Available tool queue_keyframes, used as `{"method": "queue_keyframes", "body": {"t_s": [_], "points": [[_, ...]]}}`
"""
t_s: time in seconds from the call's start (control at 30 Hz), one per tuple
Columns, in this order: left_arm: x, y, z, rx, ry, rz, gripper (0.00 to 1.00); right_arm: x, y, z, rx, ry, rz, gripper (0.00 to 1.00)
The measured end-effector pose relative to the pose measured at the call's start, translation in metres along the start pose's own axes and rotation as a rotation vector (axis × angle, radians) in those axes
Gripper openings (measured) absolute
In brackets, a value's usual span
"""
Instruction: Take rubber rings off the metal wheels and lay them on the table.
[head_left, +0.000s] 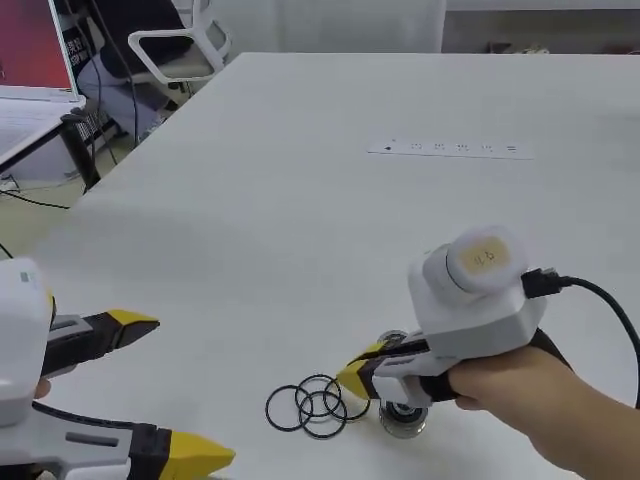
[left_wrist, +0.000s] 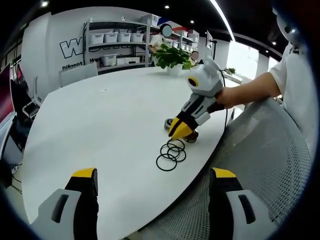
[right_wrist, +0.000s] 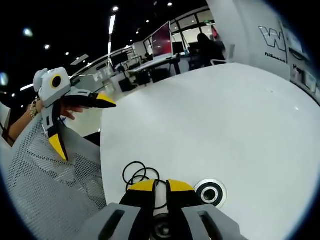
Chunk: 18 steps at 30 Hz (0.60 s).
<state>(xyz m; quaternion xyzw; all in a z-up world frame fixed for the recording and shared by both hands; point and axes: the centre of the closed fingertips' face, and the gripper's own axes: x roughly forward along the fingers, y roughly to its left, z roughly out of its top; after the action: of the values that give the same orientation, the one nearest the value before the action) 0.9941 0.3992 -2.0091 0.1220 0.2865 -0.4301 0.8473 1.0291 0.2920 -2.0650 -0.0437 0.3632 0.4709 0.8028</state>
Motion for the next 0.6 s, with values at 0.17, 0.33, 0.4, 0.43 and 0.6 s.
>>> {"method": "queue_keyframes", "body": {"t_s": [0.17,0.33,0.4,0.43,0.6], "points": [[0.0,0.0,0.0,-0.003,-0.002,0.0,0.9,-0.005,-0.001,0.005,0.007,-0.013,0.003,0.06],[0.0,-0.001,0.0,-0.003,-0.001,-0.003,0.91,-0.013,-0.001,0.014,-0.026,-0.028,0.0,0.07],[0.0,-0.001,0.0,-0.004,-0.003,-0.002,0.91,-0.015,0.003,0.014,-0.045,-0.015,0.019,0.11],[0.0,-0.001,0.0,-0.005,-0.003,-0.002,0.91,-0.016,0.003,0.015,-0.054,-0.014,0.019,0.13],[0.0,-0.001,0.0,-0.006,-0.003,-0.003,0.91,-0.02,0.007,0.016,-0.1,-0.001,0.036,0.19]]}}
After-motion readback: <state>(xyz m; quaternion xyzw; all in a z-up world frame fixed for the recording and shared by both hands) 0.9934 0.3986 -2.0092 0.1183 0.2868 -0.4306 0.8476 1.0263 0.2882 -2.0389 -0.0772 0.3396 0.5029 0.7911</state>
